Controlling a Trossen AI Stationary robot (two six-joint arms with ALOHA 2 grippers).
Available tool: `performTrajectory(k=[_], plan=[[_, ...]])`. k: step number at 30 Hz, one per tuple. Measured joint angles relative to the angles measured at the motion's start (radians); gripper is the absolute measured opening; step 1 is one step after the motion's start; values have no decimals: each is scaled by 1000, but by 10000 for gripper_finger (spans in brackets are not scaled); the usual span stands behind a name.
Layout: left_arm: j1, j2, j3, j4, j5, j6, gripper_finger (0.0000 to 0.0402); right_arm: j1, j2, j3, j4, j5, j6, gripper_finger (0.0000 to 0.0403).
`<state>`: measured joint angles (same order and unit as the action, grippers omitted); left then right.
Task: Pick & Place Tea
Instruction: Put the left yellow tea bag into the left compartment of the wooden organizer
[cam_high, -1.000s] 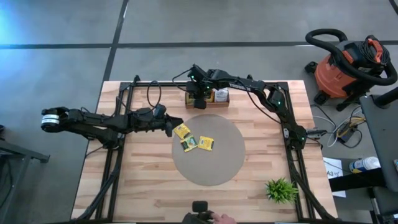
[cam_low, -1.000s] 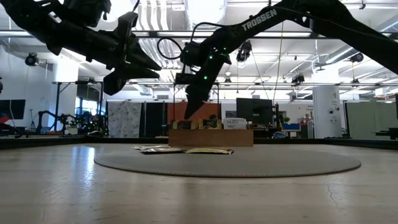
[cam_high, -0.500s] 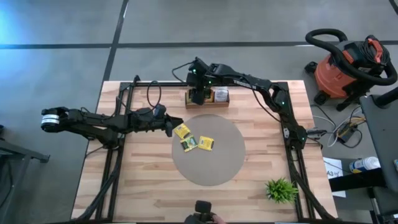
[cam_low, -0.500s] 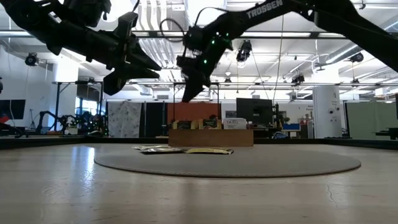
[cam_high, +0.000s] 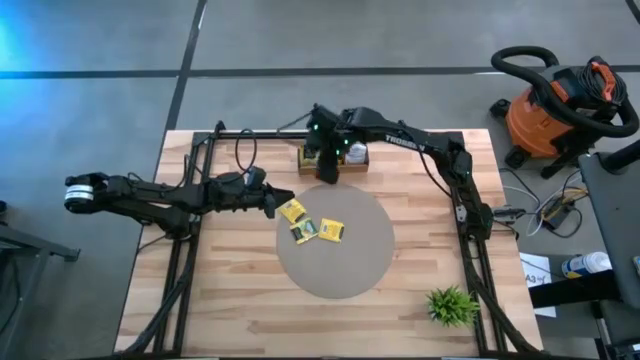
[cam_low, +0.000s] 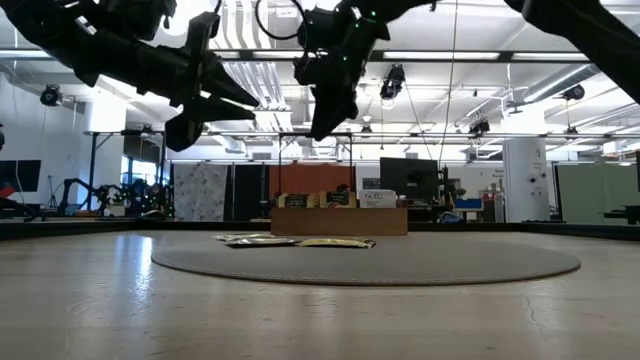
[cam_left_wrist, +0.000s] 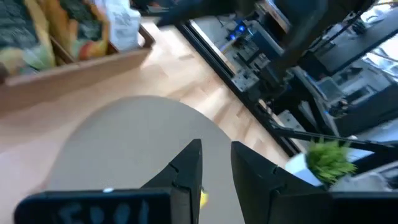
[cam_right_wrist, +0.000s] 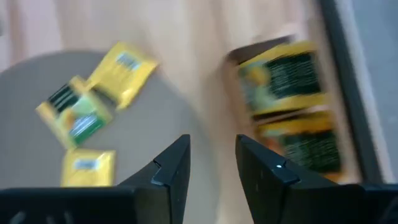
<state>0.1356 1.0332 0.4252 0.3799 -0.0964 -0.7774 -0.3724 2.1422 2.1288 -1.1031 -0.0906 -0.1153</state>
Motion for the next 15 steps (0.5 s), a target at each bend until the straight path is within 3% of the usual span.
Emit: performTrajectory(k=[6, 15], plan=[[-9, -1, 0, -10, 106, -29, 80, 121, 0, -31, -44, -39, 19, 116], [-97, -1, -5, -196, 114, -4, 80, 249, -26, -170, 112, -52, 186, 101]])
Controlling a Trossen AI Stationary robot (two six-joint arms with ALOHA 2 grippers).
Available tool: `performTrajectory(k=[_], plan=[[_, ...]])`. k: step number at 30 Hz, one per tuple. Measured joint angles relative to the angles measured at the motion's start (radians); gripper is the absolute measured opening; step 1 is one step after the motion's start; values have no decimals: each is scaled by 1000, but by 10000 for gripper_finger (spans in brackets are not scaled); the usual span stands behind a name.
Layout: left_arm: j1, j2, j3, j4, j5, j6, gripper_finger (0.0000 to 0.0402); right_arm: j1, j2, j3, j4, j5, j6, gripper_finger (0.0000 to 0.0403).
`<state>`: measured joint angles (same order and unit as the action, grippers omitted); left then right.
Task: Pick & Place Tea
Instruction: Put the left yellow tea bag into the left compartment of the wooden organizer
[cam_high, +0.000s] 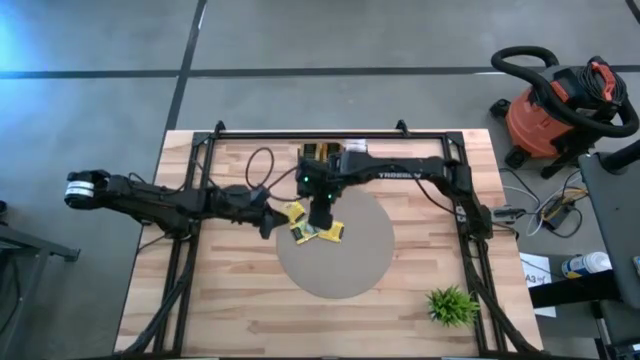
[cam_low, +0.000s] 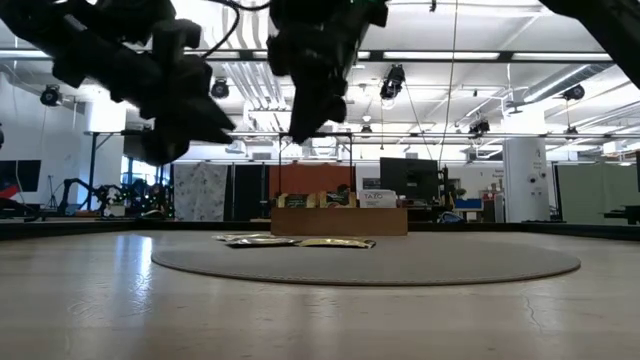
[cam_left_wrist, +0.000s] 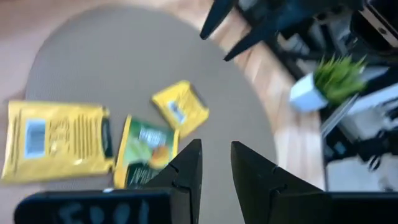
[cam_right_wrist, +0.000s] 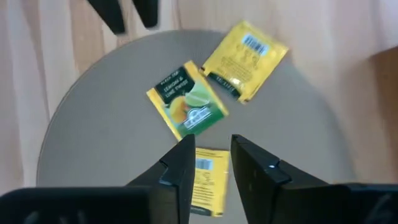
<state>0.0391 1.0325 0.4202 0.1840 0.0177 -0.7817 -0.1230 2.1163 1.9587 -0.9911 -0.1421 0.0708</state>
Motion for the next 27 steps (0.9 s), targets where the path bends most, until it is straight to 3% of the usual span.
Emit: performTrajectory(k=[4, 11, 14, 17, 27], plan=[[-18, 0, 0, -85, -14, 40, 80, 27, -1, -102, 97, 2, 131, 95], [-13, 1, 0, -185, -199, 243, 80, 48, -3, -280, 432, 3, 487, 88], [10, 21, 0, -184, -218, 320, 80, 48, -4, -320, 507, 37, 632, 90], [44, 80, 0, -182, -218, 382, 80, 47, -4, -357, 517, 90, 745, 94], [87, 354, 42, -55, -193, 665, 80, 8, -4, -452, 611, 94, 911, 110]])
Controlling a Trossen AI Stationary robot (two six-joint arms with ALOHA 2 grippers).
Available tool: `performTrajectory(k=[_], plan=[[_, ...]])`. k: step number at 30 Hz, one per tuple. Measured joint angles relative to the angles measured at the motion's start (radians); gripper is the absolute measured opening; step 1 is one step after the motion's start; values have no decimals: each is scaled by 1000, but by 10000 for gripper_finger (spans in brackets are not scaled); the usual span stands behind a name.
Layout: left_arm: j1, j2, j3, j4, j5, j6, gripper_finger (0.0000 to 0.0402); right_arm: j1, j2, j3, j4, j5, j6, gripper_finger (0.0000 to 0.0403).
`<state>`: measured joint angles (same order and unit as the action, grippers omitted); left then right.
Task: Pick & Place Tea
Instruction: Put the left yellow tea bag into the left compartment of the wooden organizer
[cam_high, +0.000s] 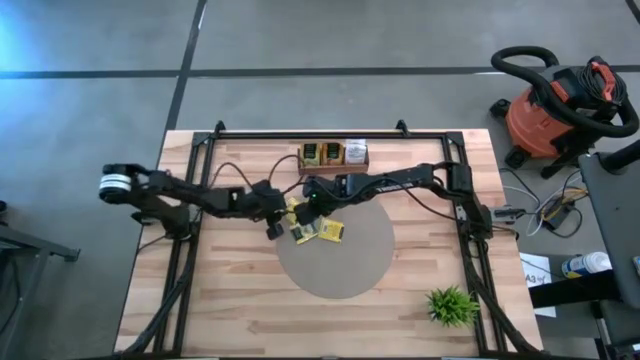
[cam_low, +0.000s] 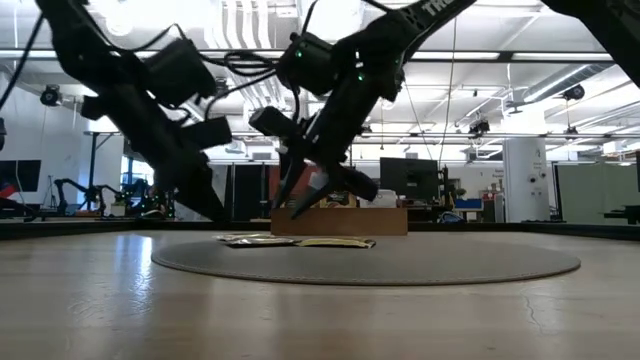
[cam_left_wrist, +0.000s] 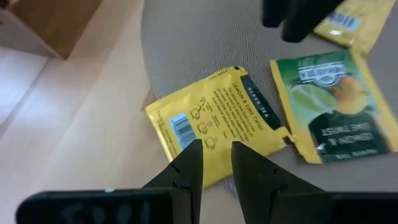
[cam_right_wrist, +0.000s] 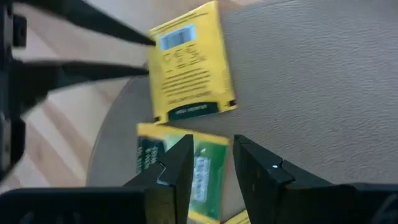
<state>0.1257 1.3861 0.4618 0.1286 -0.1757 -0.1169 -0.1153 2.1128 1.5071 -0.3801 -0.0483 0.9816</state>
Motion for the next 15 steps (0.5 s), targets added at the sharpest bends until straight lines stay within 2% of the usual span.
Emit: performTrajectory(k=[8, 15], plan=[[0, 157, 93, 5, 5, 18, 80, -15, 2, -68, 68, -1, 7, 116], [1, 204, 126, 12, 47, -21, 80, -25, 3, -132, 145, -3, 10, 109]])
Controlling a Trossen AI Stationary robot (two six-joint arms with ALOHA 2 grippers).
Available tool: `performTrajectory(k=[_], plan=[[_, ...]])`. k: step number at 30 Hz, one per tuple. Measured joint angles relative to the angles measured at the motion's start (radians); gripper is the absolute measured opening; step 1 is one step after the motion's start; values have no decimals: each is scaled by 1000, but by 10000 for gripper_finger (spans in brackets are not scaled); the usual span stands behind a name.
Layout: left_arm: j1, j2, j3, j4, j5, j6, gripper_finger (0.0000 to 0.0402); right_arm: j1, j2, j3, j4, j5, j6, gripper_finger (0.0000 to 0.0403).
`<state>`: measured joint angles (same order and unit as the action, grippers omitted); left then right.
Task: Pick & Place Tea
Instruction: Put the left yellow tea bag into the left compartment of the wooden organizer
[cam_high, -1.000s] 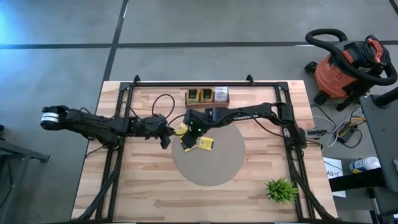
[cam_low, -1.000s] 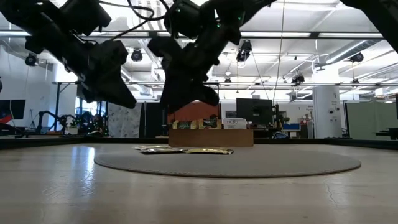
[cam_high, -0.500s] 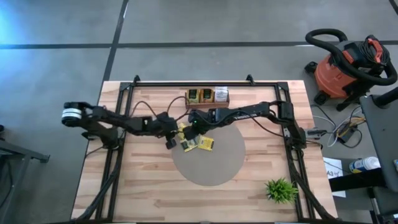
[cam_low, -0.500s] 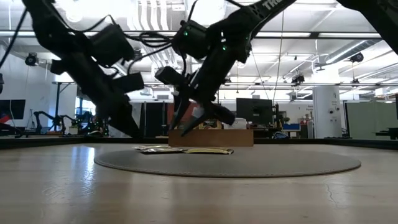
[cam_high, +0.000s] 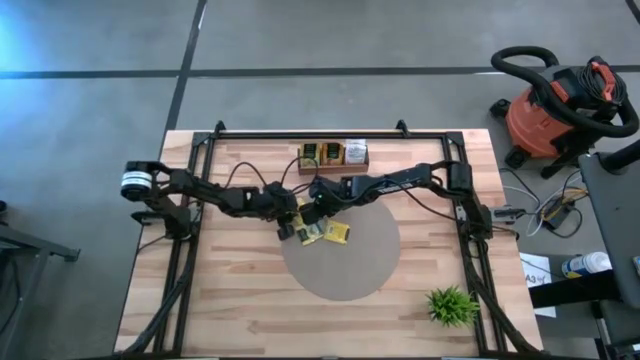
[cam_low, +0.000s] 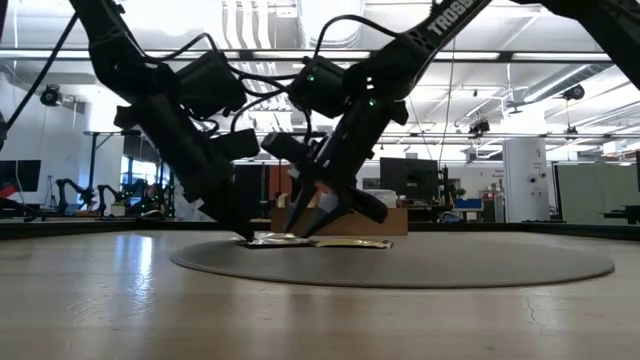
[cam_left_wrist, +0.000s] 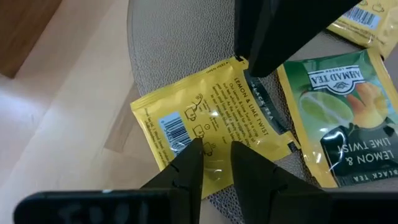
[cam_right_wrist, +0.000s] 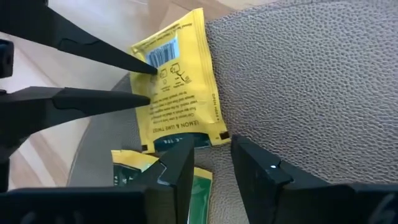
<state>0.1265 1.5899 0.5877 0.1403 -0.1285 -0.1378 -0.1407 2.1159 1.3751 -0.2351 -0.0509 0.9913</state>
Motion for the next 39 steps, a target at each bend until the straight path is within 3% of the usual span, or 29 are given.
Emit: performTrajectory(k=[15, 22, 31, 39], plan=[[0, -8, -2, -7, 10, -80, 80, -22, -2, -29, 61, -5, -74, 113], [-1, -6, -5, 34, 31, -107, 80, -22, 3, -32, 180, -55, -99, 109], [-1, -5, -5, 48, 42, -127, 80, -22, 2, -32, 188, -90, -128, 85], [-1, -17, -5, 44, 41, -131, 80, -22, 2, -32, 188, -137, -121, 33]])
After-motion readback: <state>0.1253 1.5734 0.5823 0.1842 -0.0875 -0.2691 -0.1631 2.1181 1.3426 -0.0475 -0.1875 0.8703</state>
